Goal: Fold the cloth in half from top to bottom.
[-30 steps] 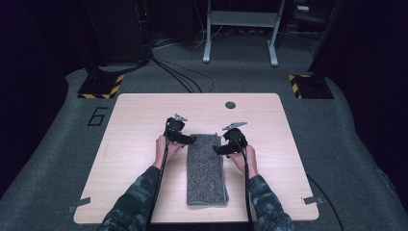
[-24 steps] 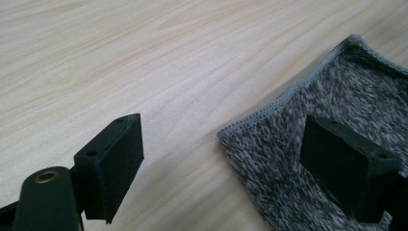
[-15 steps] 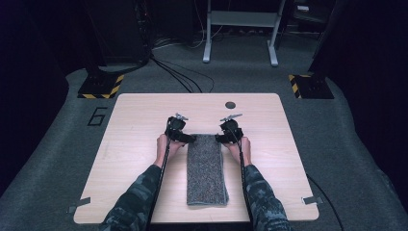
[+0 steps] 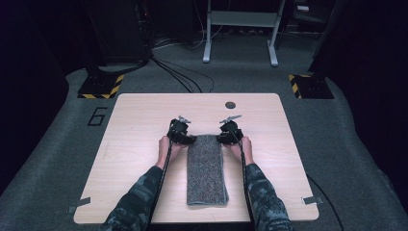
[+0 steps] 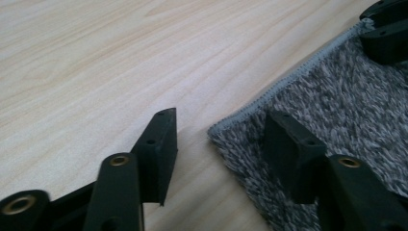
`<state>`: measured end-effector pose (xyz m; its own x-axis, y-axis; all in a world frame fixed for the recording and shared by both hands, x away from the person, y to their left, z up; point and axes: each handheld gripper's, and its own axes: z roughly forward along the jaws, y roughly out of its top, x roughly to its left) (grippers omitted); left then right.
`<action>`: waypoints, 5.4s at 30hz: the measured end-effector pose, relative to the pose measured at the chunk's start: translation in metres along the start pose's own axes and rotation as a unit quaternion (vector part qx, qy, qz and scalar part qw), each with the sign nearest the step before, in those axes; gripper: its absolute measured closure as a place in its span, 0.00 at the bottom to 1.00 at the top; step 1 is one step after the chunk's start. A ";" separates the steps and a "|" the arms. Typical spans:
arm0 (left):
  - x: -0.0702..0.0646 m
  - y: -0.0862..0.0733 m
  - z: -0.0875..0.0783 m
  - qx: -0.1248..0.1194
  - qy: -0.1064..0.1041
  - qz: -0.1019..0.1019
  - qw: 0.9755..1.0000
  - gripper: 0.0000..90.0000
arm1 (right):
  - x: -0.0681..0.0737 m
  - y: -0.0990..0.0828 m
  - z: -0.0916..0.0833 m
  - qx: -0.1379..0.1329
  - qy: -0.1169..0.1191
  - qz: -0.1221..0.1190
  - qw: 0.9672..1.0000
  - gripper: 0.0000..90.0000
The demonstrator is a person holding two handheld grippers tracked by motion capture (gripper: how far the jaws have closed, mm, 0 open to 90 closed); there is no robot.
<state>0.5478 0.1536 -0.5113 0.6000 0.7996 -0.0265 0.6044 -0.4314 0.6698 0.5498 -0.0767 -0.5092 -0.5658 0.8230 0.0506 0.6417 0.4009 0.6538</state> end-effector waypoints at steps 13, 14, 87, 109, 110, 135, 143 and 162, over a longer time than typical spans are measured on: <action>-0.007 -0.002 -0.001 -0.006 -0.010 0.012 1.000 0.80 | 0.003 0.001 0.000 0.007 0.008 0.003 1.000 0.94; -0.008 -0.002 -0.001 -0.008 -0.012 0.013 1.000 0.83 | 0.003 0.001 0.000 0.007 0.008 -0.001 1.000 0.95; -0.004 0.045 -0.070 -0.164 0.020 0.061 0.984 0.95 | 0.005 0.046 -0.078 -0.149 -0.015 -0.042 0.988 0.98; -0.015 0.033 -0.084 -0.181 0.001 0.082 0.980 0.95 | 0.012 0.028 -0.101 -0.178 0.005 -0.052 0.983 0.98; -0.016 0.031 -0.084 -0.177 -0.002 0.086 0.980 0.95 | 0.013 0.026 -0.101 -0.178 0.006 -0.056 0.982 0.98; -0.042 -0.016 -0.087 -0.151 -0.039 0.098 0.983 0.94 | 0.035 -0.032 -0.105 -0.154 0.029 -0.069 0.985 0.98; -0.048 -0.033 -0.083 -0.138 -0.052 0.097 0.984 0.93 | 0.041 -0.047 -0.104 -0.148 0.030 -0.072 0.986 0.98; -0.060 -0.050 -0.083 -0.128 -0.074 0.098 0.984 0.93 | 0.045 -0.073 -0.101 -0.131 0.033 -0.076 0.988 0.97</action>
<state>0.4381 0.1613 -0.4817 0.7731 0.6337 0.0270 0.3285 -0.4364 0.8377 0.4254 -0.1094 -0.4785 -0.6833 0.7299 -0.0187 0.3966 0.3924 0.8299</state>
